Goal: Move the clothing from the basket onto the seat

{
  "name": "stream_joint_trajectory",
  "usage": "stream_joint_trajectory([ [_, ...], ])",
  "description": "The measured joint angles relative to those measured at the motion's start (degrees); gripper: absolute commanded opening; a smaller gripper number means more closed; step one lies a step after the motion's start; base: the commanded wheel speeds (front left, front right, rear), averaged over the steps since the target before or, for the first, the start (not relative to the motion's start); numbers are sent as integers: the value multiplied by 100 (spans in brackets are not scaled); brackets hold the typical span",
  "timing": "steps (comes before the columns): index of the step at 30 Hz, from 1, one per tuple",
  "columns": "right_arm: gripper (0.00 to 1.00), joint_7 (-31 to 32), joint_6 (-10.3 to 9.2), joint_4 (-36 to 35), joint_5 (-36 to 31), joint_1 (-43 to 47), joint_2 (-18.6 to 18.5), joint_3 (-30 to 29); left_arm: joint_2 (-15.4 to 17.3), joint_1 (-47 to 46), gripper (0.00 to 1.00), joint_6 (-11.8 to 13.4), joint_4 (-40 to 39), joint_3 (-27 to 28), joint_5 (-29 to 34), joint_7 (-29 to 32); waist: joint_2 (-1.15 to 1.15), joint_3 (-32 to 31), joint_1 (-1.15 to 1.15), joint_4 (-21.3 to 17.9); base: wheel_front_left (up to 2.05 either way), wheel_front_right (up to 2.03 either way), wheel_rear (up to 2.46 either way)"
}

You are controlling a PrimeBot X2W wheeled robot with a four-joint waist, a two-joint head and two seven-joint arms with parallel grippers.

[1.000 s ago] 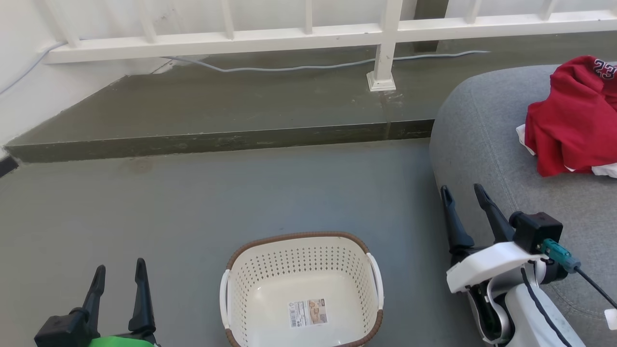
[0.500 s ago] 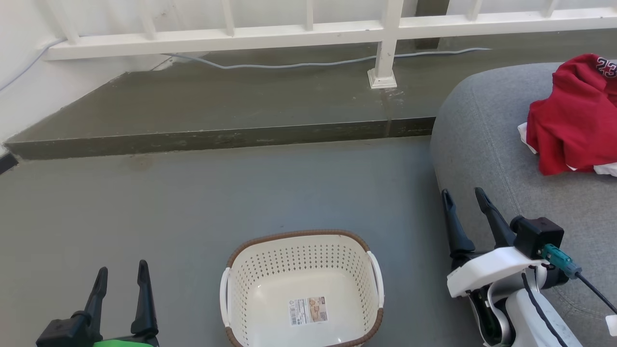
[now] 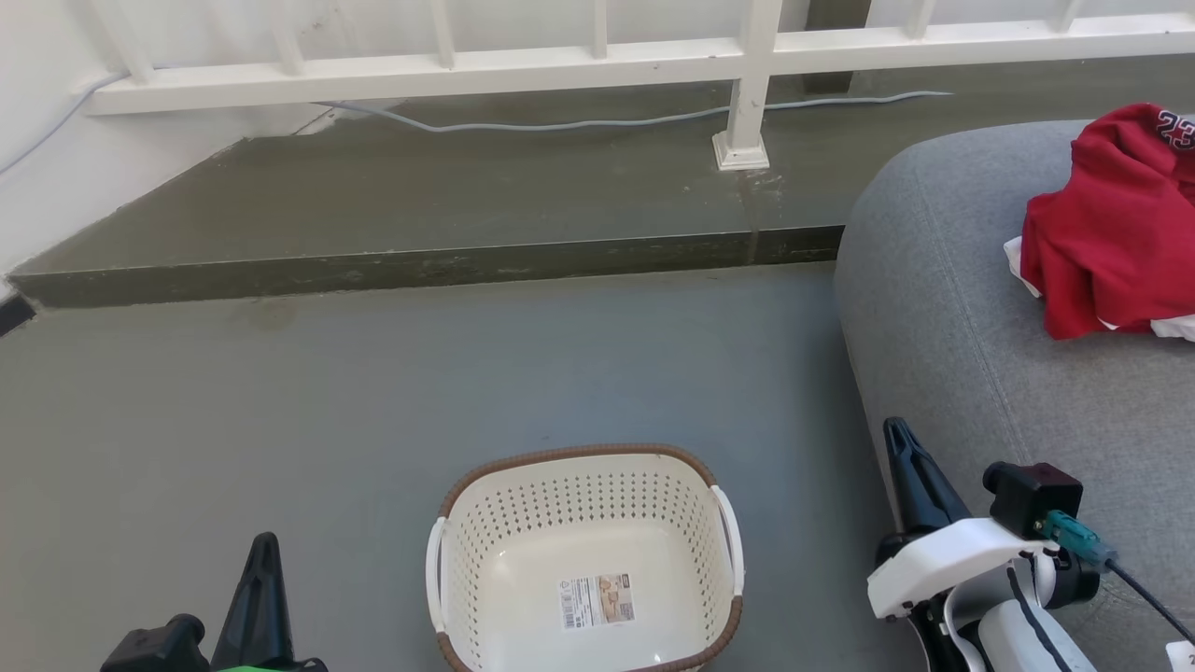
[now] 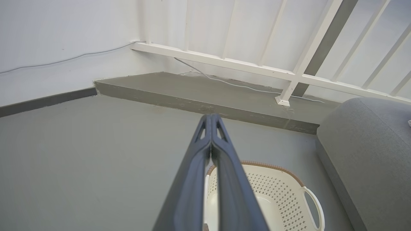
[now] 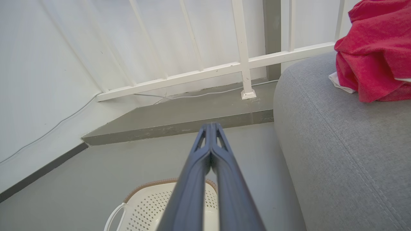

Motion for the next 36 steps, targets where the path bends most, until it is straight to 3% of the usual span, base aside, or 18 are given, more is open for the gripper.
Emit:
stream_joint_trajectory([
  [36, 0, 721, 204, -57, 2743, -17, 44, -651, -92, -248, 0, -405, 291, 337, -2484, 613, 0, -22, 0, -60, 0, 0, 0],
])
